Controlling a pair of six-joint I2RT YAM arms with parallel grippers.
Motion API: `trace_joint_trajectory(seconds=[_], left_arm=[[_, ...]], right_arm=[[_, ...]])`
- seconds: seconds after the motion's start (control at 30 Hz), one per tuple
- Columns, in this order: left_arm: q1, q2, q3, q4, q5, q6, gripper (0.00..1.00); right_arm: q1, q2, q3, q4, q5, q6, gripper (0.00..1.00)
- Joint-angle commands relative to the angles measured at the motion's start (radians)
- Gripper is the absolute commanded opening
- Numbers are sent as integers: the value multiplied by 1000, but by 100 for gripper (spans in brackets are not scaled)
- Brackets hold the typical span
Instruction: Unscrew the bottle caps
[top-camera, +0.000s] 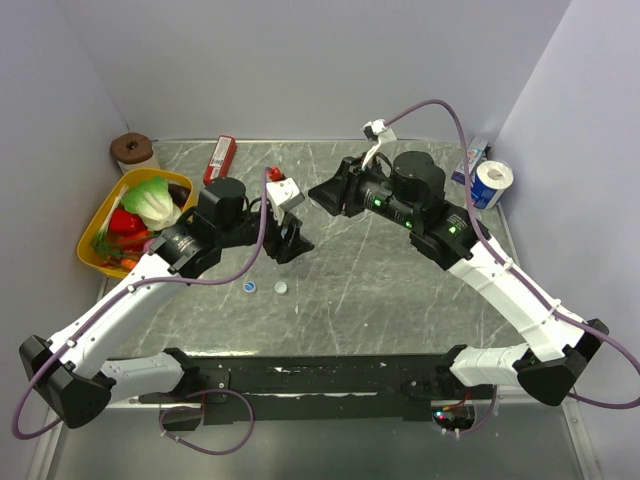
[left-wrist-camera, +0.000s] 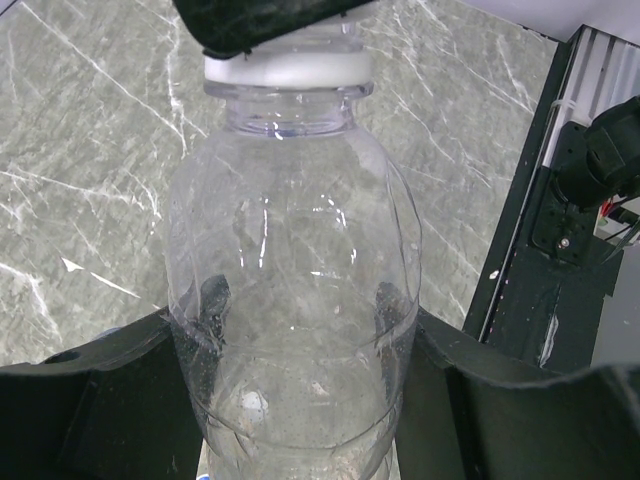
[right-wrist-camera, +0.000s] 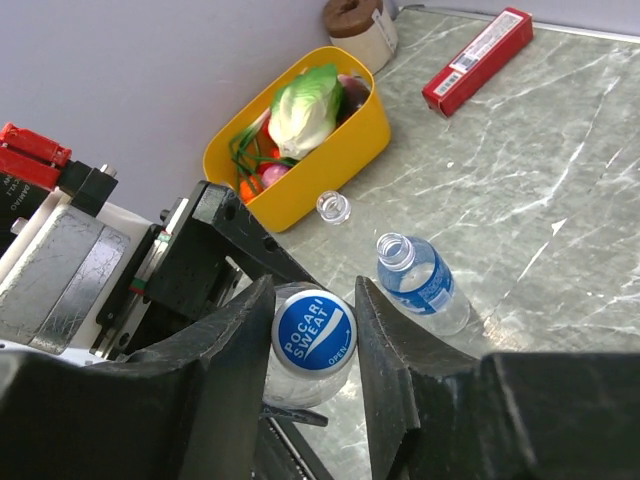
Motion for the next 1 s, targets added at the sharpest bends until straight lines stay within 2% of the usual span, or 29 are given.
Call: trace_joint_trajectory(seconds=[0.0, 0.07, 0.13, 0.17, 0.23, 0.4, 0.43, 0.5, 0.6, 0.67, 0.77, 0.97], left_arm=[[-5, -4, 11, 25, 8, -7, 59], [-5, -8, 11, 25, 6, -5, 59], [-5, -11, 10, 27, 14, -5, 59], [-5, -12, 10, 27, 20, -4, 59], [-5, -15, 10, 24, 44, 5, 59], [-3, -46, 3, 15, 226, 50, 61], [-3, -52, 3, 11, 262, 58, 62], [-2, -61, 5, 2, 369, 87, 64], [6, -49, 23, -45, 452, 119, 64], [12, -35, 39, -73, 512, 137, 63], [20, -15, 51, -110, 566, 160, 63], [24, -3, 72, -151, 670, 197, 63]], right_arm=[[7, 1, 23, 42, -42, 7, 42], [5, -1, 18, 50, -53, 8, 40], [5, -4, 12, 59, -61, 4, 33], [7, -6, 9, 61, -69, 2, 27], [7, -12, -3, 85, -96, -21, 25], [-45, -38, -57, 172, -258, -62, 17], [-64, -42, -65, 211, -377, -62, 17], [-97, -44, -86, 246, -479, -87, 17], [-108, -45, -80, 231, -611, -152, 17], [-110, -53, -77, 207, -662, -183, 17], [-116, -79, -77, 180, -661, -228, 17], [-182, -134, -115, 220, -699, -205, 17]])
